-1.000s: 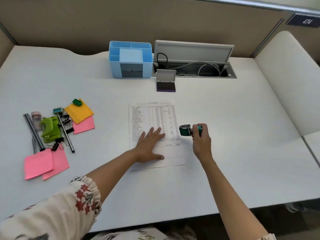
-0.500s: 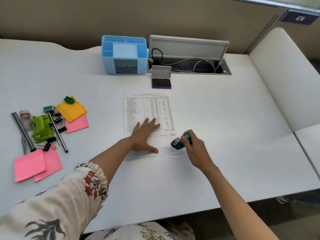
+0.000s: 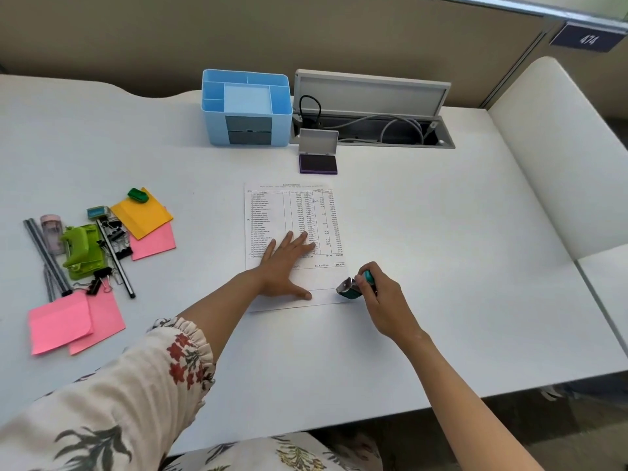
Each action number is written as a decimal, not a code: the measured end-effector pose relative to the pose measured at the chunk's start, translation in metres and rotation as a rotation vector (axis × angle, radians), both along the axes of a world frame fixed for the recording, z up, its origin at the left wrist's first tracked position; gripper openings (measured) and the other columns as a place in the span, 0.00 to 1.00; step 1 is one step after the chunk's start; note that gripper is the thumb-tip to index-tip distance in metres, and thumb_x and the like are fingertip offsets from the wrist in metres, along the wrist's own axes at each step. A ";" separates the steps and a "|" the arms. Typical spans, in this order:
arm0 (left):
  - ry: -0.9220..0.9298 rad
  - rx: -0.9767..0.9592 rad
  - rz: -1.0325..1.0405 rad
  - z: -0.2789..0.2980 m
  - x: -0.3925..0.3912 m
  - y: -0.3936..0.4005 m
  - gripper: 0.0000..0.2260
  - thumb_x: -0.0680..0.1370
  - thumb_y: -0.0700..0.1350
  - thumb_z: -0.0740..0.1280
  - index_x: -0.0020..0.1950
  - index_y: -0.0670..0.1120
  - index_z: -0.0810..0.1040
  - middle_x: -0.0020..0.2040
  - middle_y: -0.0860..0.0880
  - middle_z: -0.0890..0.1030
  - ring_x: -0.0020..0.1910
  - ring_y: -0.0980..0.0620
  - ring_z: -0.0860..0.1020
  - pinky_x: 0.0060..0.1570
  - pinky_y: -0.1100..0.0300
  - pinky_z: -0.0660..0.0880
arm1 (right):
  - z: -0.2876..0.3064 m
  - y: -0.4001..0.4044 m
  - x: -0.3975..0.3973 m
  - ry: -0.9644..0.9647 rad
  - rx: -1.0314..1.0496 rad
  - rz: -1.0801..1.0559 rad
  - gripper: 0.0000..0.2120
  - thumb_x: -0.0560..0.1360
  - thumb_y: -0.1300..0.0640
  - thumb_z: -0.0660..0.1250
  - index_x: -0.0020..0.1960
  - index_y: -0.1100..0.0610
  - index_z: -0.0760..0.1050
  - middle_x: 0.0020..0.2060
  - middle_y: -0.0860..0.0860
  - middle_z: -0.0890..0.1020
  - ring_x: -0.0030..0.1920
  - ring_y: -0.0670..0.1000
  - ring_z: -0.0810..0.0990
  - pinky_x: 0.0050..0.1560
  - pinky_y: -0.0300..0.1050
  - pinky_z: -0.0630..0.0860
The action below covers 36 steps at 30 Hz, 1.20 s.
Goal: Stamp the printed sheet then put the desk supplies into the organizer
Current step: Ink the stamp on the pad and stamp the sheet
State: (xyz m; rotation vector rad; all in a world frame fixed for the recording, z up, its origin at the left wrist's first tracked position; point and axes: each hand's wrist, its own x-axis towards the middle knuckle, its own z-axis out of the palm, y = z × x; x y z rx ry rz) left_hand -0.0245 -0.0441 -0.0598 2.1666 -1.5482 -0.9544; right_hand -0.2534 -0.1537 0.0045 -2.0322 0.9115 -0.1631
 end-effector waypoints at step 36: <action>-0.008 -0.012 0.001 -0.001 -0.001 0.001 0.51 0.66 0.64 0.75 0.80 0.57 0.49 0.80 0.58 0.40 0.77 0.57 0.34 0.74 0.50 0.31 | -0.016 0.017 0.007 0.051 -0.418 0.221 0.05 0.81 0.58 0.60 0.47 0.56 0.67 0.38 0.49 0.72 0.40 0.53 0.69 0.39 0.51 0.72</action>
